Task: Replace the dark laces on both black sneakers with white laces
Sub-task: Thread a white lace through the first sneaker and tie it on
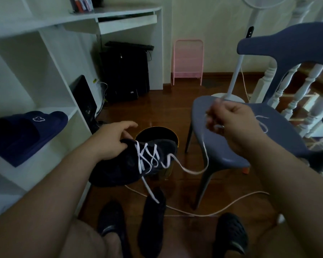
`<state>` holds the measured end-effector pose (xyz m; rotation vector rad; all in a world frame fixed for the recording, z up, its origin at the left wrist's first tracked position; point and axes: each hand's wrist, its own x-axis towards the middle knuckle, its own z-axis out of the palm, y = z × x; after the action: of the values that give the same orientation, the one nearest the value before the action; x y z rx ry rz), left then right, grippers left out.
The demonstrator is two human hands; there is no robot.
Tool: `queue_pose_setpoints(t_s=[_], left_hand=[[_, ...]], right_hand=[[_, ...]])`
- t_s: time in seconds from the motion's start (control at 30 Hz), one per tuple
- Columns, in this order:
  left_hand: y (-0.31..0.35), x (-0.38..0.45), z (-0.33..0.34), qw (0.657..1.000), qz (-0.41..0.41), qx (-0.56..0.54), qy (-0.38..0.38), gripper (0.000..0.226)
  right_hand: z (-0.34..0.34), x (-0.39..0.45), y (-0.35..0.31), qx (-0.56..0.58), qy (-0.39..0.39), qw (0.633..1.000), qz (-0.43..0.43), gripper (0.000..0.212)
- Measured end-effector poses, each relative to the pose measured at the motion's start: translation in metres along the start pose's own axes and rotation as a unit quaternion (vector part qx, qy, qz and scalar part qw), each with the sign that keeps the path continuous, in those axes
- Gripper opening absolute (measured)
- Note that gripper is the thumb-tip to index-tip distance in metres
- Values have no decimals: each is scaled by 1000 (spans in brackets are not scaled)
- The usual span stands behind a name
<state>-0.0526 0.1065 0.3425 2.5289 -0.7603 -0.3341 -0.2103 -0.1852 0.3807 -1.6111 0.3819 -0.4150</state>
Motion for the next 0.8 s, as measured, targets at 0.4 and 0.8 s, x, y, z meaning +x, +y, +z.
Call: queue_pose_setpoints(t_s=[0.4,0.8], left_hand=[[22,-3,6,985,-16,-96,142,30],[47,-19,11,938,49,-288,188,36]], right_hand=[[15,-3,12,-130,-126,983,16,27],[24,-15,8,-131,-61,982,-124,10]])
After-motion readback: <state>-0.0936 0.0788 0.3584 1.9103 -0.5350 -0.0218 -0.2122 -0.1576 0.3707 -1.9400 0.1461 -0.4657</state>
